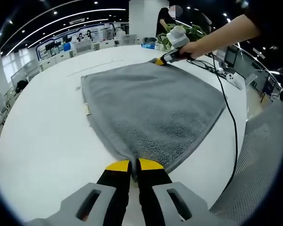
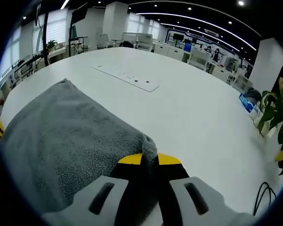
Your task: Fold the towel on the table until its edges align and the towel forms a compact rectangular stack.
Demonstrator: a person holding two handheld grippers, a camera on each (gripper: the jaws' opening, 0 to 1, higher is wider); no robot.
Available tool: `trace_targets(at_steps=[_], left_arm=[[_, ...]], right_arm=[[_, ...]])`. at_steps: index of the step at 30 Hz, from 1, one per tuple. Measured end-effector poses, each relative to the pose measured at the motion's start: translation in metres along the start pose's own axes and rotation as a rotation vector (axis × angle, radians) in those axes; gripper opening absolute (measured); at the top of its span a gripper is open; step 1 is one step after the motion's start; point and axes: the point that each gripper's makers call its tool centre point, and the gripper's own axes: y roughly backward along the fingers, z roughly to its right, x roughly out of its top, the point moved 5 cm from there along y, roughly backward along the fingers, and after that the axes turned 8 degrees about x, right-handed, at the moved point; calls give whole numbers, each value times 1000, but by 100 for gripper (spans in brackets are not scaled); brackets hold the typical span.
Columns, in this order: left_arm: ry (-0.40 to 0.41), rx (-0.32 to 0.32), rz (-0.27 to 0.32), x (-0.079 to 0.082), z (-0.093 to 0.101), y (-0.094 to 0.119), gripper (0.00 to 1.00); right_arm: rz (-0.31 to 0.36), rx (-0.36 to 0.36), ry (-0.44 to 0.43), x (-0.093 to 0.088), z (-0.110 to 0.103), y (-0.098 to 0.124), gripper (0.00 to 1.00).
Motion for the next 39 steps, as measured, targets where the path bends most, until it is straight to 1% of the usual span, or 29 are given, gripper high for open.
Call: trace_targets(at_steps=[4,7,8,9,10,11,12,15,17,20,27,32,34,36,39], left_arm=[[2,6,-15,0,-1,1,5],[1,12,-25,-1,-2,2,5],[1,13,-27,-2,-2,2,5],[1,14,-26,-2,-2,3,5],[4,17,-25,-2,-2,3,5],[7,18,-23,-3,-2,3,5],[9,19,-22,-3,-2,3,5],[13,20,-24,-2,-3,3,6],[14,22,-24,-2,-3,3,6],[21,22,-23,-2,-3,3,6],[26,28,-18,-3,-4,3,6],[11,68,-9,-6,-3,7,6],[8,85,-10,-7,-4,8,6],[3,87,-14,-7,-4,9,6],[6,90,-39,-5,-8,10,9]], right_arm=[[1,-21,0,1,0,1,8],[8,-31,-76,0,4,0,10],[10,-33,-112,0,4,1,11],[20,-32,-191,-2,6,0,12],[26,-31,-212,-3,7,0,12],[27,-28,-183,-3,11,0,13],[29,-27,-185,-4,11,0,14],[41,-27,-242,-4,7,6,17],[43,-22,-240,-4,3,12,19],[47,-17,-259,-6,-3,20,23],[37,-10,-264,-6,-11,35,24],[35,0,-272,-8,-15,46,24],[33,2,-279,-12,-9,46,24],[30,3,-285,-15,-6,47,24],[36,5,-298,-16,-1,50,24]])
